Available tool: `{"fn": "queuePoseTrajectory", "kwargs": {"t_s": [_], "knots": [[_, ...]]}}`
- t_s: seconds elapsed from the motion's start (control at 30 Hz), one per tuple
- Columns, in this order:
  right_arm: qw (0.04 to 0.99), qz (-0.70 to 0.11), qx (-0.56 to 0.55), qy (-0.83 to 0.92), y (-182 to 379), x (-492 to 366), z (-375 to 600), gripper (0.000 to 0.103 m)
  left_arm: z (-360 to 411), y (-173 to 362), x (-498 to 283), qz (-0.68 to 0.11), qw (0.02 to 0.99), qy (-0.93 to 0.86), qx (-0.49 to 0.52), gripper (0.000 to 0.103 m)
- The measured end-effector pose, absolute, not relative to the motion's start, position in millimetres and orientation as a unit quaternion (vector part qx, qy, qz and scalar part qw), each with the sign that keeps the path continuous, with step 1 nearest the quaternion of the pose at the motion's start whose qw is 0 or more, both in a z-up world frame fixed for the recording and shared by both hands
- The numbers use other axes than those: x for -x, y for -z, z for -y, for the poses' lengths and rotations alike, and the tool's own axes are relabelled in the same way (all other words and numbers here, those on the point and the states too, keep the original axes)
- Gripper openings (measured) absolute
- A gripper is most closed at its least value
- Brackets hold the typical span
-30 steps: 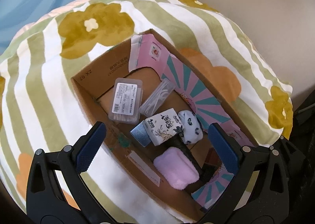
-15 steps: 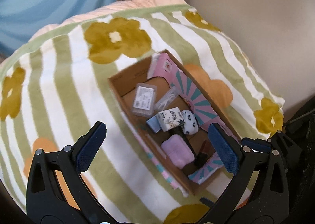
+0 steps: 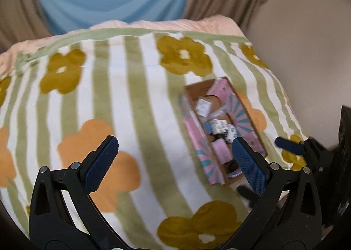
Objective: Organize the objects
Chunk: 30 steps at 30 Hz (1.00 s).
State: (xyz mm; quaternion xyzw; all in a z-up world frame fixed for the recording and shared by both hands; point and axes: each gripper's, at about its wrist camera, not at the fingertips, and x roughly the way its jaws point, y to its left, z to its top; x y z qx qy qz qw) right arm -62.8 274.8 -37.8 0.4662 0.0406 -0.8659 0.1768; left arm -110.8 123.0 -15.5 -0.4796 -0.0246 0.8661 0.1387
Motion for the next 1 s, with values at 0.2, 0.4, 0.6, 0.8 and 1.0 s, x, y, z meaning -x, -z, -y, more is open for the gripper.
{"fn": "queuePoseTrajectory", "kwargs": {"t_s": [0.2,0.4,0.6,0.8,1.0], "knots": [[0.169,-0.035,-0.462,0.870,19.8,61.9,-255.4,0.103,-63.7,2.5,81.6,0.036,0.087,-0.880,0.466,0.103],[0.142,-0.025,-0.462,0.875,18.2,57.9,-246.1,0.103,-27.0,12.7,52.7,0.058,0.051,-0.883,0.463,0.103],[0.130,-0.026,-0.466,0.875,19.3,53.3,-242.0,0.103,-18.6,21.8,37.0,0.060,0.039,-0.885,0.460,0.103],[0.125,-0.029,-0.465,0.876,16.7,55.3,-242.2,0.103,-20.5,21.0,34.8,0.057,0.042,-0.888,0.455,0.103],[0.124,-0.032,-0.465,0.876,16.2,55.2,-241.2,0.103,-19.4,18.8,35.8,0.054,0.041,-0.889,0.453,0.103]]}}
